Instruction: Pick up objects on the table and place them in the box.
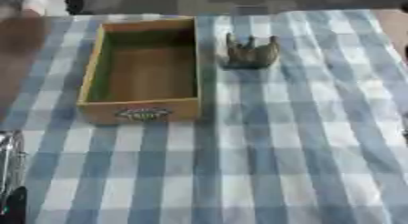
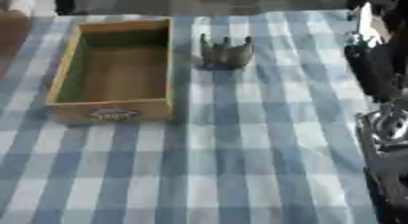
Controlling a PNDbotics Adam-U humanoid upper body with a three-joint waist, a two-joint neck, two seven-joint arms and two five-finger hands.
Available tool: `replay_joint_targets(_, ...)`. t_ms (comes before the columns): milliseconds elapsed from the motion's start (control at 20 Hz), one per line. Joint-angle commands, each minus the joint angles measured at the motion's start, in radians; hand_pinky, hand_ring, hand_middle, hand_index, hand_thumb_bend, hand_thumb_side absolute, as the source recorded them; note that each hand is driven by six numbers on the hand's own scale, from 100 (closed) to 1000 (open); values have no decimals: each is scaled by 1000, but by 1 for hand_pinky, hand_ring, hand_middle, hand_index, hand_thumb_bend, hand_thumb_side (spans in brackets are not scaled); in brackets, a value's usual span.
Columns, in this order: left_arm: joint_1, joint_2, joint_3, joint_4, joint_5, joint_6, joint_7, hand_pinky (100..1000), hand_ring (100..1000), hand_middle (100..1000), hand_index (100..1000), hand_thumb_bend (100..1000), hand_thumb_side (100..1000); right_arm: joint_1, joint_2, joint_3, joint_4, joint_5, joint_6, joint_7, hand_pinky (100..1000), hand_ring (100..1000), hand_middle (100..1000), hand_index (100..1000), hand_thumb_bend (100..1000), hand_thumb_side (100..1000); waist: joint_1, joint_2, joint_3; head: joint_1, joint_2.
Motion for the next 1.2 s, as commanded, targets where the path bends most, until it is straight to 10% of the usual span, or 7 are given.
replay_joint_targets(50,-10,8,4,-19,-3,-2,-2,768,806,774,671,100,678,-18,-19,-1,-20,9,1,3,659,759,685,834,285,681,-2,-19,2,-4,2)
replay_joint_targets(600,-4,7,-2,-19,0,0,-8,768,805,773,671,100,676,-183,-207,55,-18,127,137,115,694,775,705,831,432,730,-8,-29,11,-40,8)
replay_joint_targets(1200,3,7,-12,-19,5,3,-19,768,804,773,670,100,672,-429,-336,256,130,307,301,295,744,809,756,848,455,599,-8,-38,28,-83,20)
